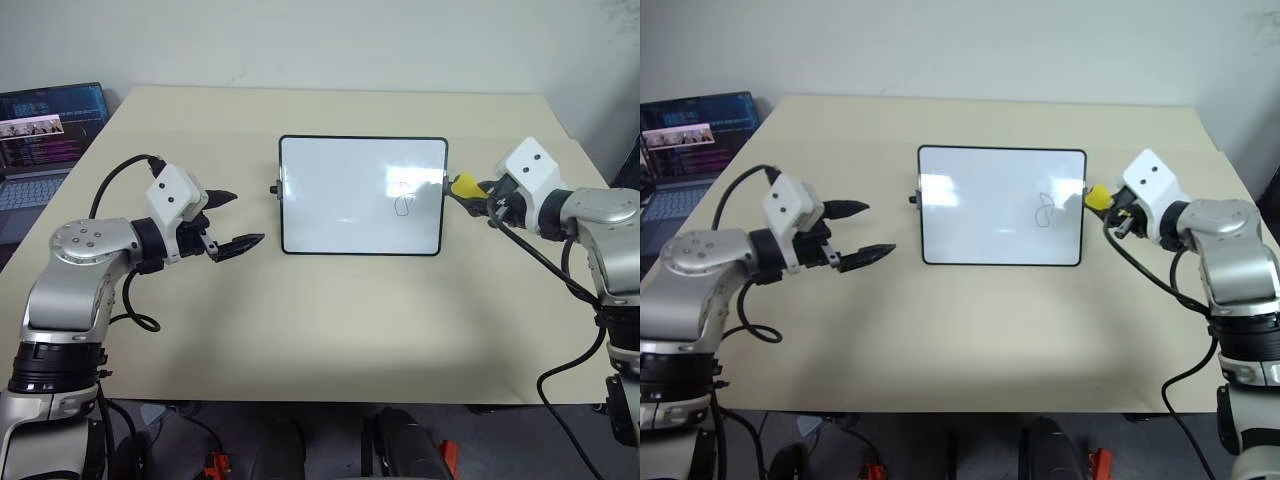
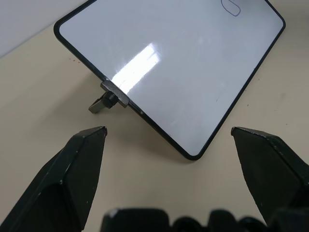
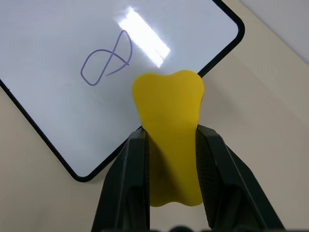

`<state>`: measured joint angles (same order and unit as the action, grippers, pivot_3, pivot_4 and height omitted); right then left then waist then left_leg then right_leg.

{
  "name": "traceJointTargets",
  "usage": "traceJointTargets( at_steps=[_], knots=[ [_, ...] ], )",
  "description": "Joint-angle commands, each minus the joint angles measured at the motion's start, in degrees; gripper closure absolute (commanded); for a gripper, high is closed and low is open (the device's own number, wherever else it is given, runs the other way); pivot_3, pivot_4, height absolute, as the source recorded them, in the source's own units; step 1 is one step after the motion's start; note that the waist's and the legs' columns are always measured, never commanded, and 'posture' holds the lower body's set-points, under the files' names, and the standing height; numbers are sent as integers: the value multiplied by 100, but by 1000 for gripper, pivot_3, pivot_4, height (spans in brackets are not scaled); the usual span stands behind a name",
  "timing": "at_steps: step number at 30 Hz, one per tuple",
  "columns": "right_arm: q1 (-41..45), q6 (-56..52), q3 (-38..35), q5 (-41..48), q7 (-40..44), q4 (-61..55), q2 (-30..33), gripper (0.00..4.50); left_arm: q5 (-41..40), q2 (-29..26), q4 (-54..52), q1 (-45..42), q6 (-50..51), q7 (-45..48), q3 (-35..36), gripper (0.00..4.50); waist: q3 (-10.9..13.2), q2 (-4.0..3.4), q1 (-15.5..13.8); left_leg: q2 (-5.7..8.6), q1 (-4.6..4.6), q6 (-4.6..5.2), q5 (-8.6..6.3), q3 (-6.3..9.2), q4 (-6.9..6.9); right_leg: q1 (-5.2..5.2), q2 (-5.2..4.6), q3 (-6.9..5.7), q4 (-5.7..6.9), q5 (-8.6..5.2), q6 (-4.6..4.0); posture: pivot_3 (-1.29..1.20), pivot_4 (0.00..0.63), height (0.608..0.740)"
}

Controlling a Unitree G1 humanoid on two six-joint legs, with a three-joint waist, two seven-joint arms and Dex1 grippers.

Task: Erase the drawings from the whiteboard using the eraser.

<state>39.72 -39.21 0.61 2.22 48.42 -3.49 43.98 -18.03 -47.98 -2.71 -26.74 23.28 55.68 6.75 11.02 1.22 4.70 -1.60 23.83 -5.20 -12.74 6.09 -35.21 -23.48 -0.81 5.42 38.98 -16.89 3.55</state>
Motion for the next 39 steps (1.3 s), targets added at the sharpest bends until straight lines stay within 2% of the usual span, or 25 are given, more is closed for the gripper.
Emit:
traceJointTargets(
  at_steps=[1,23,28,33,39],
  knots=[
    [215,145,-203,197,-103,-92,-58,3533,-102,-82,-227,-119,-76,-18,192,0,0,0,2,0,0,0,0,0,0,0,0,0,0,0,0,0,150,740],
    [293,289,-44,389,-202,3,-27,3533,-186,-135,-208,-362,-218,-85,304,0,0,0,8,0,0,1,-1,4,-40,12,0,-4,15,1,1,0,150,740],
    [491,396,178,298,-351,91,-269,3533,-176,-126,-202,-309,-207,-62,249,0,0,0,10,0,0,2,-1,7,-55,17,1,-6,25,2,2,0,150,740],
    [855,652,762,-220,-882,640,-870,3533,-33,-140,-129,-287,-277,-36,118,0,-1,0,35,0,-7,1,-1,7,-69,17,5,-2,53,3,3,0,150,740],
    [1060,949,1137,-668,-1133,1170,-1154,3533,-51,-104,-146,-263,-254,-33,154,0,0,0,14,1,-5,1,-1,10,-76,17,7,-3,57,3,3,0,150,740]
  ],
)
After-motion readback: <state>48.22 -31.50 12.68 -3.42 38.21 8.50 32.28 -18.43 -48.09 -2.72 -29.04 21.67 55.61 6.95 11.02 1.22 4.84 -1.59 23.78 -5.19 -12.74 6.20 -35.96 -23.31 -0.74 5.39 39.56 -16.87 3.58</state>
